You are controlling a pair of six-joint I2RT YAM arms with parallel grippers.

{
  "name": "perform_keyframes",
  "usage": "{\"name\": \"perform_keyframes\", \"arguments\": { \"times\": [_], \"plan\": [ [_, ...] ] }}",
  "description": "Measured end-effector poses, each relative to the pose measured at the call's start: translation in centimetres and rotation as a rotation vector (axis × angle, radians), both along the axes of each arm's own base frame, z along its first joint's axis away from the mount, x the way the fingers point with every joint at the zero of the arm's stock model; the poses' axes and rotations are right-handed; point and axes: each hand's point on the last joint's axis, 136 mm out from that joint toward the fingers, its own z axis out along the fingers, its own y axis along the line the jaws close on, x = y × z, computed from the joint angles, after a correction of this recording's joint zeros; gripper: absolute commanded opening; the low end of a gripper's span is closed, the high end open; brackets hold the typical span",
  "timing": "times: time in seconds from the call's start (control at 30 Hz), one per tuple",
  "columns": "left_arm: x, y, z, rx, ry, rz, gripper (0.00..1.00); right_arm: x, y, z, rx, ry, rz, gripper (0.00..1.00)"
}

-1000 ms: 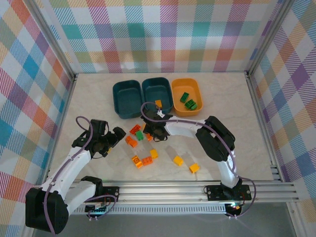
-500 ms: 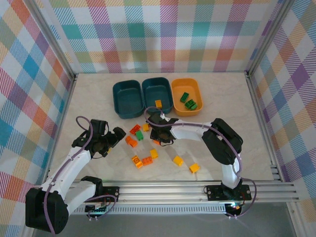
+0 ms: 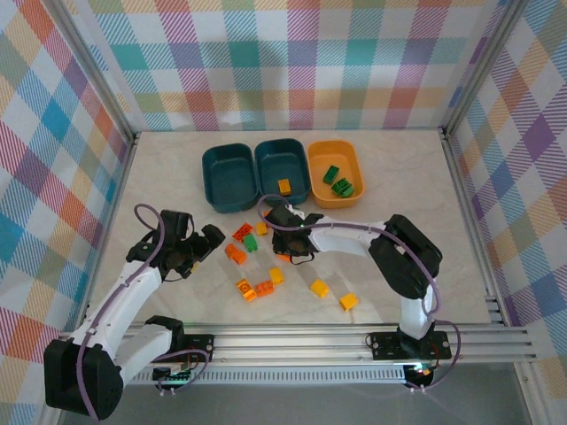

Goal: Sort the legos into containers by color

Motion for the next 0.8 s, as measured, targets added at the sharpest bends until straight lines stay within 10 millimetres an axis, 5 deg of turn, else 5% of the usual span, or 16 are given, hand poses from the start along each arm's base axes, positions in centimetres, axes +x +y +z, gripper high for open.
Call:
{"name": "perform_keyframes", "arguments": {
  "times": [0.27, 0.4, 0.63, 0.8],
  "plan": [
    [1.1, 0.7, 0.1, 0.01, 0.02, 0.033, 1.0, -0.1, 0.4, 6.9, 0.059, -0.151, 0.078, 0.2],
    [1.6, 2.2, -0.3, -0.006, 0.035, 0.096, 1.0, 2.0, 1.9, 10.5, 0.091, -0.256, 0.118, 0.19],
    [2.1, 3.4, -0.7, -0.075, 0.045, 0.149, 1.0, 10.8, 11.5, 15.4, 0.2, -0.425, 0.259, 0.19],
    [1.7, 2.7, -1.0, -0.102, 0.06, 0.117, 1.0, 14.1, 15.1, 13.2, 0.173, -0.434, 0.363, 0.19]
  ]
}}
